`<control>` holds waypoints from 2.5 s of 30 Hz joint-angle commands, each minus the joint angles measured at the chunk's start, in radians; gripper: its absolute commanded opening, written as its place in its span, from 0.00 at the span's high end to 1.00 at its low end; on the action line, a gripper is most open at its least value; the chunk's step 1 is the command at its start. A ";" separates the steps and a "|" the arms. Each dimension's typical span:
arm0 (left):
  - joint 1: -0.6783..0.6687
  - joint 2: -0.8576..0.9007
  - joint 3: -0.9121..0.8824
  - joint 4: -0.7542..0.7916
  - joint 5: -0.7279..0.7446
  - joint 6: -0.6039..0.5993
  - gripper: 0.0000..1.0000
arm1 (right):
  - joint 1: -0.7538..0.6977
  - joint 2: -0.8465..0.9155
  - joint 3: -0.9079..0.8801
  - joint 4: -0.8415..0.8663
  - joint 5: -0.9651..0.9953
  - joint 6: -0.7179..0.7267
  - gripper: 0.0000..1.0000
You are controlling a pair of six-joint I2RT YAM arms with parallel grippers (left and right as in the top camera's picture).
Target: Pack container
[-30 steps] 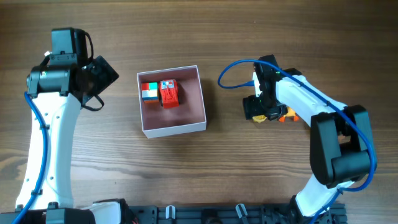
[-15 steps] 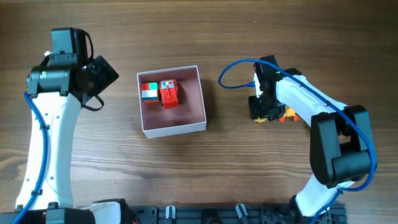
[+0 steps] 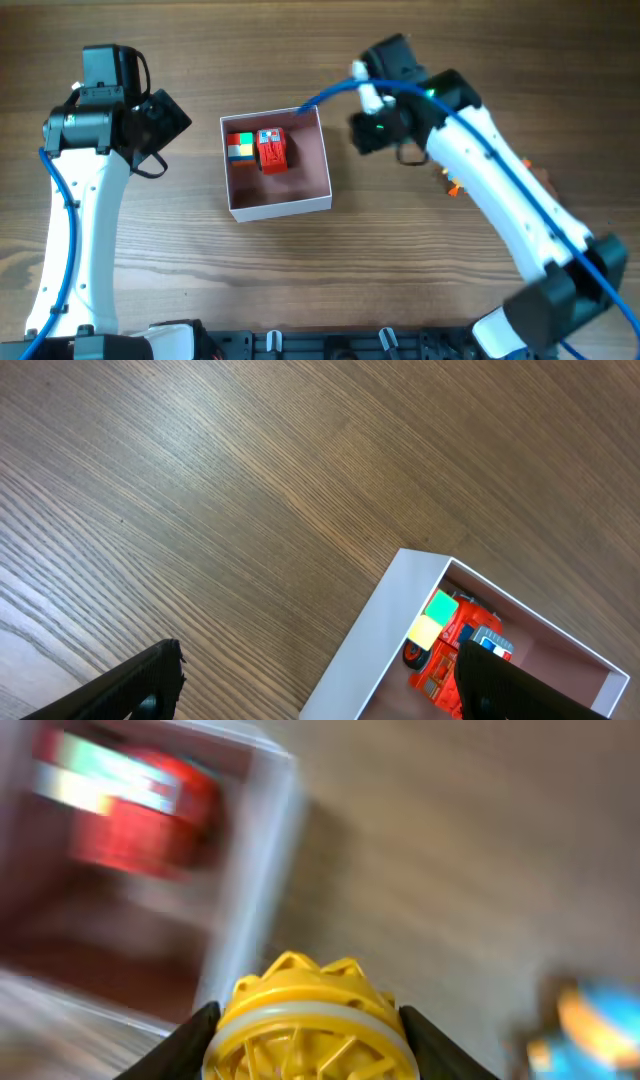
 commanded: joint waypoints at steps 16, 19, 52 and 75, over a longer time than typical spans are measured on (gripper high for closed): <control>0.006 0.006 -0.005 -0.001 0.023 0.020 0.12 | 0.171 0.278 0.019 0.340 0.118 -0.061 0.44; 0.006 0.006 -0.005 -0.001 0.023 0.020 0.12 | 0.169 0.278 0.019 0.340 0.119 -0.062 0.24; 0.006 0.006 -0.005 -0.012 0.023 0.020 0.12 | 0.059 0.297 0.006 0.033 0.231 0.372 0.38; 0.006 0.006 -0.005 -0.008 0.022 0.020 0.12 | 0.059 0.297 0.006 -0.249 0.097 0.253 0.45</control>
